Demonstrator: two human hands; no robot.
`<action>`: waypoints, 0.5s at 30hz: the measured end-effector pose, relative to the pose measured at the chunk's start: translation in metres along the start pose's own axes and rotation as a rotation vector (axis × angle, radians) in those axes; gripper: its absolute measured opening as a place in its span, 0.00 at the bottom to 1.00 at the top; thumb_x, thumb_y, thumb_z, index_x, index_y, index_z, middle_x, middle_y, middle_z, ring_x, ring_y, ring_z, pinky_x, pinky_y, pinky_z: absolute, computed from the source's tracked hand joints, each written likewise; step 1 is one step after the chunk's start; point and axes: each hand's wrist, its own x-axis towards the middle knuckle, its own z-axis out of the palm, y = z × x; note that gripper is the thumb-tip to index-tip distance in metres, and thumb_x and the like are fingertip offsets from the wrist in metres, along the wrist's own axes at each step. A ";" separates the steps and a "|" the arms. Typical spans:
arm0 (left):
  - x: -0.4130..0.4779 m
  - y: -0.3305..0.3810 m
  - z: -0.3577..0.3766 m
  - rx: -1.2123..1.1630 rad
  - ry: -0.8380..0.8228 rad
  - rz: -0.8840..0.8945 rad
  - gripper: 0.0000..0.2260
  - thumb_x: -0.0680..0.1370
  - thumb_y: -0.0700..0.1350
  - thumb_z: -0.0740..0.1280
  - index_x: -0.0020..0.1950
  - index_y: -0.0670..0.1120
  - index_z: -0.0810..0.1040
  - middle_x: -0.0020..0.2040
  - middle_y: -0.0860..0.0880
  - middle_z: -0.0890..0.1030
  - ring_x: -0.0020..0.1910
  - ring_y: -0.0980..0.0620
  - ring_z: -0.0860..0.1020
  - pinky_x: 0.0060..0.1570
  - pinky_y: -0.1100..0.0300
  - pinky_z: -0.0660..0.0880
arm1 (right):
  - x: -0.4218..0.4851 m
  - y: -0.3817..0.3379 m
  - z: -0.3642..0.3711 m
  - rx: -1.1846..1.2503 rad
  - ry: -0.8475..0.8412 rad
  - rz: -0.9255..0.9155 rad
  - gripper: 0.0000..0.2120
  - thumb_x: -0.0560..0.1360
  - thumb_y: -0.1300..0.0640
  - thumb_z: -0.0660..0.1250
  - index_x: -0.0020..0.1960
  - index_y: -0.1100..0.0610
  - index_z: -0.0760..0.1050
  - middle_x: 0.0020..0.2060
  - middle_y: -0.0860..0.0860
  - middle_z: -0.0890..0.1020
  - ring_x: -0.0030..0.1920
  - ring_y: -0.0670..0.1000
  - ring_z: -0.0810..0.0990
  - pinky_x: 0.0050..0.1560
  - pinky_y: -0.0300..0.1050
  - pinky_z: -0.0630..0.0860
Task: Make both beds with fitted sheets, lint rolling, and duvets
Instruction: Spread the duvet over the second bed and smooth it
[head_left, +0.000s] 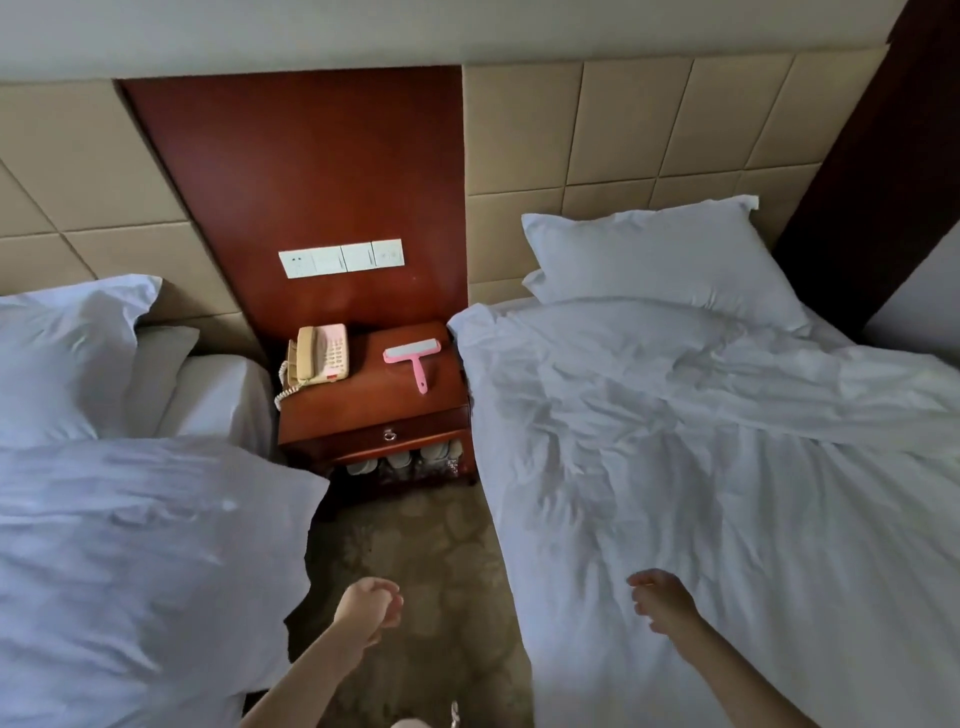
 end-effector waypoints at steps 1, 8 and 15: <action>0.015 0.017 -0.001 0.000 -0.006 -0.012 0.10 0.80 0.35 0.57 0.47 0.42 0.77 0.41 0.45 0.80 0.36 0.49 0.77 0.34 0.61 0.70 | 0.012 -0.021 0.006 0.005 -0.013 0.007 0.10 0.74 0.69 0.59 0.45 0.57 0.75 0.36 0.55 0.77 0.35 0.51 0.74 0.32 0.39 0.65; 0.171 0.170 0.003 0.155 -0.041 0.034 0.13 0.77 0.31 0.52 0.44 0.41 0.76 0.35 0.45 0.78 0.25 0.50 0.71 0.28 0.63 0.58 | 0.138 -0.149 0.032 0.155 0.005 0.063 0.07 0.76 0.67 0.60 0.46 0.58 0.74 0.37 0.54 0.76 0.35 0.51 0.74 0.33 0.40 0.65; 0.282 0.374 0.043 0.443 -0.230 0.295 0.09 0.78 0.33 0.57 0.48 0.43 0.74 0.45 0.47 0.78 0.39 0.51 0.77 0.24 0.69 0.65 | 0.241 -0.251 0.026 0.424 0.158 0.167 0.03 0.78 0.61 0.62 0.51 0.59 0.73 0.42 0.56 0.77 0.41 0.55 0.77 0.37 0.42 0.69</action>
